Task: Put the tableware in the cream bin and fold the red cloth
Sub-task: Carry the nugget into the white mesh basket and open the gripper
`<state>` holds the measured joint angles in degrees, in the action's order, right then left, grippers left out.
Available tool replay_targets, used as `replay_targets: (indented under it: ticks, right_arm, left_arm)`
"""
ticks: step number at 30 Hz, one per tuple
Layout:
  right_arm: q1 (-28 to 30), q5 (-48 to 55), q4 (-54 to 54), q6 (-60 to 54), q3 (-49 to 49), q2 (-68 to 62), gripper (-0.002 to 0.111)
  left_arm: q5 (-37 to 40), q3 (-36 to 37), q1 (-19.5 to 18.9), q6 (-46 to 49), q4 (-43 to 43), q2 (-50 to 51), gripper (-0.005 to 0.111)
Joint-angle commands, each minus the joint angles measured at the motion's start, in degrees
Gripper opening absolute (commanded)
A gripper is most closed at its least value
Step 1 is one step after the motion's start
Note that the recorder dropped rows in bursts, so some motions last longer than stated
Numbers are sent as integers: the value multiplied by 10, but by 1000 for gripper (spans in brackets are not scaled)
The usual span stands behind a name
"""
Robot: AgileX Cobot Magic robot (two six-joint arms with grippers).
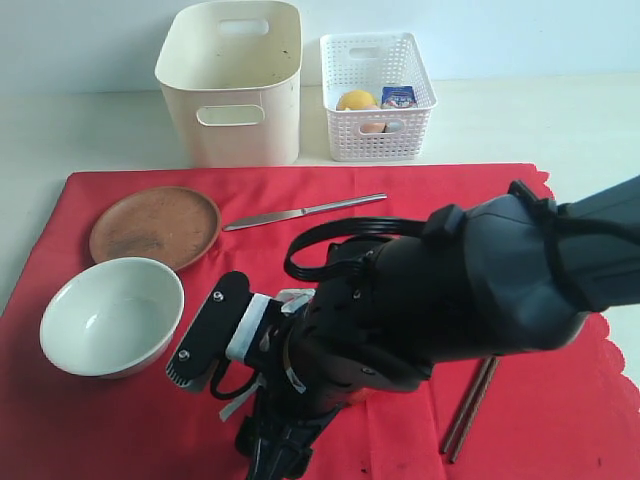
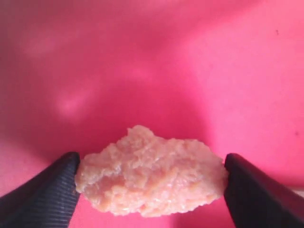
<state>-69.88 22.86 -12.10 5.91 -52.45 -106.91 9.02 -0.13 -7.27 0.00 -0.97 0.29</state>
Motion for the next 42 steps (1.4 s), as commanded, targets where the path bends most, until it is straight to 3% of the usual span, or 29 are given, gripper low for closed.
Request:
replay_targets:
  ticks: [1,4,11,16,22,27,42]
  right_arm:
    - [1,31,-14,1,-31,11,10]
    - [1,37,-66,34,-40,36,0]
    - [60,46,-237,194,-40,121,0]
    - [179,-34,-250,196,-40,146,0]
    - [323,-200,-248,212,-53,109,0]
    - [403,-209,-239,258,-145,30,0]
    - [429,-142,-208,282,-449,-214,0]
  left_arm:
    - [-1,1,-1,-4,4,-3,1]
    - [-1,1,-1,-4,4,-3,1]
    - [-1,1,-1,-4,4,-3,1]
    - [-1,1,-1,-4,4,-3,1]
    - [-1,1,-1,-4,4,-3,1]
    - [-1,1,-1,-4,4,-3,1]
    - [-1,1,-1,-4,4,-3,1]
